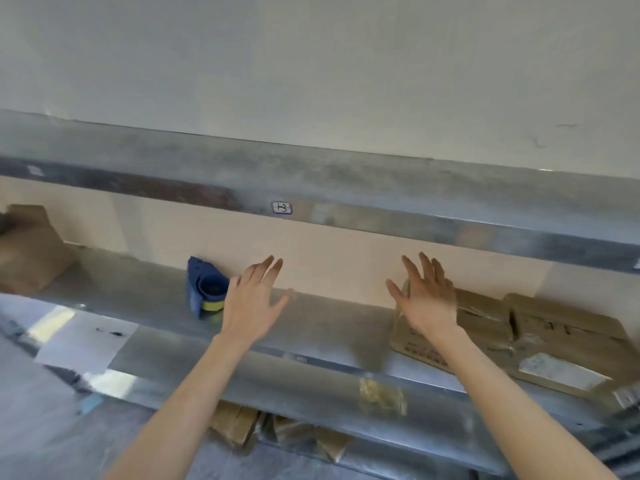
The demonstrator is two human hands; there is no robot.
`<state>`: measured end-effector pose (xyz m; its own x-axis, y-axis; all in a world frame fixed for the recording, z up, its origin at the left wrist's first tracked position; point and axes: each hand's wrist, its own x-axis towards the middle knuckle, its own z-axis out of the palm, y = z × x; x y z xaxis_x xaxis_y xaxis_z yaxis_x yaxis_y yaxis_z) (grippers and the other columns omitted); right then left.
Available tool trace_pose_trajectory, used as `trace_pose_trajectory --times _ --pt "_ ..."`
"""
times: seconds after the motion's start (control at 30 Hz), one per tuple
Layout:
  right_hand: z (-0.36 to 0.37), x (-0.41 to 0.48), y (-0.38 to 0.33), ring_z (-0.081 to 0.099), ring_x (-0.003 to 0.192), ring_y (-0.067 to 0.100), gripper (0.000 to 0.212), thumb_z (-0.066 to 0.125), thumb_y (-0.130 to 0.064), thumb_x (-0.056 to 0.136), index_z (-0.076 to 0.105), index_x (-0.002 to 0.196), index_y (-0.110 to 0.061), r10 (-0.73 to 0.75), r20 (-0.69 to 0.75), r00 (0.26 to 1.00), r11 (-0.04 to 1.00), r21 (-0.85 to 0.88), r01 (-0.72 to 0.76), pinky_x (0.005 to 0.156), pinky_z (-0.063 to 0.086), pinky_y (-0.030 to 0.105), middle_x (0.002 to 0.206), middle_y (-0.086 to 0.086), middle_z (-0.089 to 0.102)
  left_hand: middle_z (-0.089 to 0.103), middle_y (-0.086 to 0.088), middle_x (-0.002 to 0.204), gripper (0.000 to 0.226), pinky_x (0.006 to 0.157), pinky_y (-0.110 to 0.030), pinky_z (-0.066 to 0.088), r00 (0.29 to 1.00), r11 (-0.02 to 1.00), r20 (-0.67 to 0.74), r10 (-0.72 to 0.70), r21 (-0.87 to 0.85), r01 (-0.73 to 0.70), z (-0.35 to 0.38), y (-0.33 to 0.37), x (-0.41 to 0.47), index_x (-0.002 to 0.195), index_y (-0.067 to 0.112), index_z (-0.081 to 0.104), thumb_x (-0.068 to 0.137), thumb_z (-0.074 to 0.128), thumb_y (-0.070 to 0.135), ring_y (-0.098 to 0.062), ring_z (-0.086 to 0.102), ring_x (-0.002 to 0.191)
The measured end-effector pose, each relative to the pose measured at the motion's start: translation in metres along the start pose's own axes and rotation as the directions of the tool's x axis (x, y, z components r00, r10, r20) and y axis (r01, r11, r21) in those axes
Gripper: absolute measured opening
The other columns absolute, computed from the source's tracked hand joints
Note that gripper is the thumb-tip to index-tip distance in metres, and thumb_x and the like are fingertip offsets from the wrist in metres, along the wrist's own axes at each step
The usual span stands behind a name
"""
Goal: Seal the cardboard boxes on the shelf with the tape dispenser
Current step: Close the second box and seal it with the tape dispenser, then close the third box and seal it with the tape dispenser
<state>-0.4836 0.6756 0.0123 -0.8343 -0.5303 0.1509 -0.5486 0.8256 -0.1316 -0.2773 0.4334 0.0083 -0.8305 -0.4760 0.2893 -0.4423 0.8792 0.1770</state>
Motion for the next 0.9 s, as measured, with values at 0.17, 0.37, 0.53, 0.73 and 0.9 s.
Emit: trace_pose_trajectory --times 0.17,0.37,0.53,0.73,0.9 --pt "0.006 0.022 -0.094 0.004 0.152 0.023 0.065 0.029 -0.061 0.100 0.018 0.156 -0.030 -0.120 0.069 0.990 0.990 0.081 0.114 0.117 0.019 0.040 0.166 0.000 0.006 0.049 -0.003 0.150 0.075 0.101 -0.043 0.042 0.994 0.995 -0.049 -0.093 0.026 0.094 -0.021 -0.063 -0.008 0.146 0.017 0.048 0.091 0.027 0.064 -0.024 0.049 0.134" --pt "0.019 0.038 -0.220 0.007 0.151 0.023 0.063 0.033 -0.058 0.100 0.023 0.155 -0.028 -0.210 0.102 0.972 0.974 0.112 0.198 0.116 0.021 0.037 0.165 0.000 0.011 0.046 -0.002 0.153 0.079 0.105 -0.040 0.038 0.982 0.983 -0.076 -0.171 0.057 0.176 -0.047 -0.162 -0.018 0.150 0.017 0.044 0.089 0.024 0.065 -0.024 0.046 0.137" --pt "0.029 0.049 -0.320 0.005 0.152 0.023 0.064 0.032 -0.058 0.100 0.020 0.156 -0.028 -0.242 0.115 0.963 0.964 0.140 0.226 0.117 0.019 0.038 0.165 0.000 0.009 0.037 -0.001 0.159 0.081 0.113 -0.040 0.031 0.974 0.970 -0.086 -0.209 0.108 0.217 -0.069 -0.257 -0.023 0.154 0.022 0.034 0.091 0.019 0.070 -0.023 0.038 0.143" --pt "0.044 0.055 -0.420 0.005 0.152 0.023 0.066 0.033 -0.059 0.100 0.019 0.156 -0.028 -0.298 0.109 0.948 0.942 0.192 0.274 0.117 0.020 0.039 0.165 0.001 0.009 0.042 -0.001 0.156 0.080 0.110 -0.045 0.037 0.964 0.959 -0.115 -0.239 0.127 0.253 -0.089 -0.357 -0.030 0.151 0.020 0.040 0.092 0.020 0.070 -0.025 0.042 0.141" --pt "0.055 0.066 -0.496 0.005 0.152 0.023 0.066 0.034 -0.059 0.100 0.018 0.156 -0.028 -0.381 0.118 0.917 0.913 0.205 0.353 0.117 0.020 0.040 0.165 0.002 0.010 0.041 -0.001 0.156 0.079 0.112 -0.044 0.036 0.940 0.939 -0.158 -0.301 0.120 0.321 -0.097 -0.421 -0.034 0.151 0.020 0.040 0.092 0.022 0.069 -0.026 0.040 0.142"
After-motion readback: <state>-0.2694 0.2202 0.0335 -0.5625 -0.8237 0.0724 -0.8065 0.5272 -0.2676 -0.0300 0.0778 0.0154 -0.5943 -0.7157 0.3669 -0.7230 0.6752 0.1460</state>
